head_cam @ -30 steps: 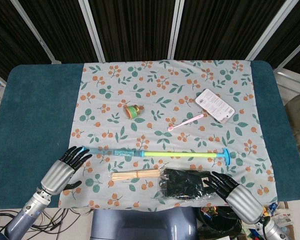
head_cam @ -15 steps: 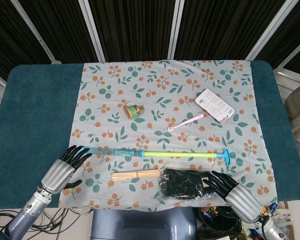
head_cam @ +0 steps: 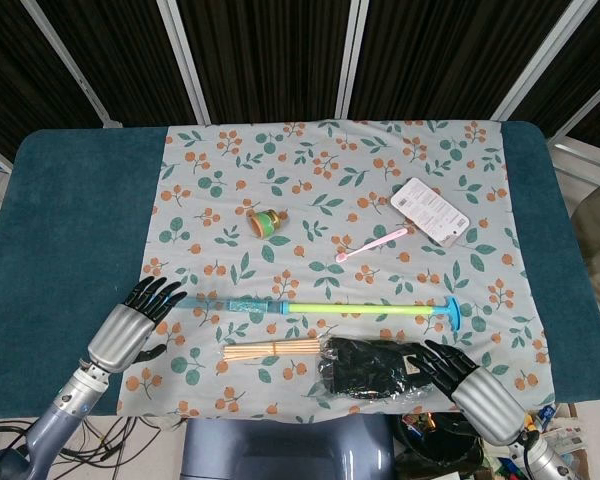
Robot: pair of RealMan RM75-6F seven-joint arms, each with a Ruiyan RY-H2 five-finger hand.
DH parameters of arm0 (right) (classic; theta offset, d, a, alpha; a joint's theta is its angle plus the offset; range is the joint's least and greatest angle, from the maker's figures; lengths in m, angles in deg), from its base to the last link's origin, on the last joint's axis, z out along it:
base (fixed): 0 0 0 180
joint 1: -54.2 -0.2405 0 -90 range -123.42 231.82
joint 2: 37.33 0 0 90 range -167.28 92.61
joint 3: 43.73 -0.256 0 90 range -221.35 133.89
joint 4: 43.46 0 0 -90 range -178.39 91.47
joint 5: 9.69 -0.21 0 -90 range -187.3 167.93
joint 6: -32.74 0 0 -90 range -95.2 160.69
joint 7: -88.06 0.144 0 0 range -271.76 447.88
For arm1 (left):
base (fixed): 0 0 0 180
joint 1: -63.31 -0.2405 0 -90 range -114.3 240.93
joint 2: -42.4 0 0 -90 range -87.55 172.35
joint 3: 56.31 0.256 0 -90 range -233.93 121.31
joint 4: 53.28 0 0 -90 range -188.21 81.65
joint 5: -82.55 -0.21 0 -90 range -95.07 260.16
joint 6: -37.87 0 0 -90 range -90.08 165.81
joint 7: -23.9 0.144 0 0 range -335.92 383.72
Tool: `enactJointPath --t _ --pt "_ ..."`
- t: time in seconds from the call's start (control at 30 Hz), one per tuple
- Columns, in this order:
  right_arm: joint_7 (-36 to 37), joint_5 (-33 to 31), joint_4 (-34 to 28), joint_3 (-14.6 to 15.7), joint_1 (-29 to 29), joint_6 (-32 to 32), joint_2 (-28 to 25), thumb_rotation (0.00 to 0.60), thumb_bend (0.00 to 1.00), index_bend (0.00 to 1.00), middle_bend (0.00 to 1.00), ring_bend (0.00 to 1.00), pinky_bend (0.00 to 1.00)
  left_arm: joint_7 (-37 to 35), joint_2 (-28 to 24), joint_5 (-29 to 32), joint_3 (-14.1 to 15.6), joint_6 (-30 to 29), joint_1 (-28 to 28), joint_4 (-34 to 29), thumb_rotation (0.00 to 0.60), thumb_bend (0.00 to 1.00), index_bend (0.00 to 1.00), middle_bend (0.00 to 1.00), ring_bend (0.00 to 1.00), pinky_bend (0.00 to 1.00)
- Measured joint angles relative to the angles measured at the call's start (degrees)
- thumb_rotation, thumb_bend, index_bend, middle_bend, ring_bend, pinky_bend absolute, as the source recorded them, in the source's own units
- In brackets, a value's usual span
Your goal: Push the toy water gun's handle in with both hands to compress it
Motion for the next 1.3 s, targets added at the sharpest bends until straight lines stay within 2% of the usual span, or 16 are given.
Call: enactJointPath --t 0.23,0.37,0.57,0.73,1.3 --pt "0.23 -0.39 -0.12 -0.11 0.03 0.08 0.04 0.6 0.1 0.07 0.0 0.0 0.15 6.78 -0.56 6.27 -2.96 7.65 2.72 -2.61 0.6 0.15 0.2 0.11 0.04 0.09" --pt "0.36 -0.68 -0.07 -0.26 -0.01 0.21 0.11 0.6 0.1 0.08 0.0 0.0 0.15 11.76 -0.59 13.37 -5.08 12.84 4.18 -5.14 0.6 0.18 0.24 0.16 0.04 0.09" --pt "0.76 -1.03 -0.05 -0.44 0.0 0.14 0.15 0.6 0.1 0.08 0.0 0.0 0.15 19.9 0.78 22.87 -7.77 18.14 6.51 -7.08 0.6 0.19 0.29 0.17 0.04 0.09" --pt "1.08 -1.29 -0.09 -0.52 0.01 0.17 0.19 0.6 0.1 0.08 0.0 0.0 0.15 23.84 3.29 26.79 -8.86 18.83 7.81 -6.5 0.6 0.22 0.33 0.19 0.05 0.1" --pt "1.4 -1.24 -0.05 -0.61 0.1 -0.29 0.2 0.6 0.11 0.09 0.0 0.0 0.15 26.55 5.33 32.5 -9.25 17.41 8.65 -4.85 0.6 0.26 0.39 0.24 0.06 0.12"
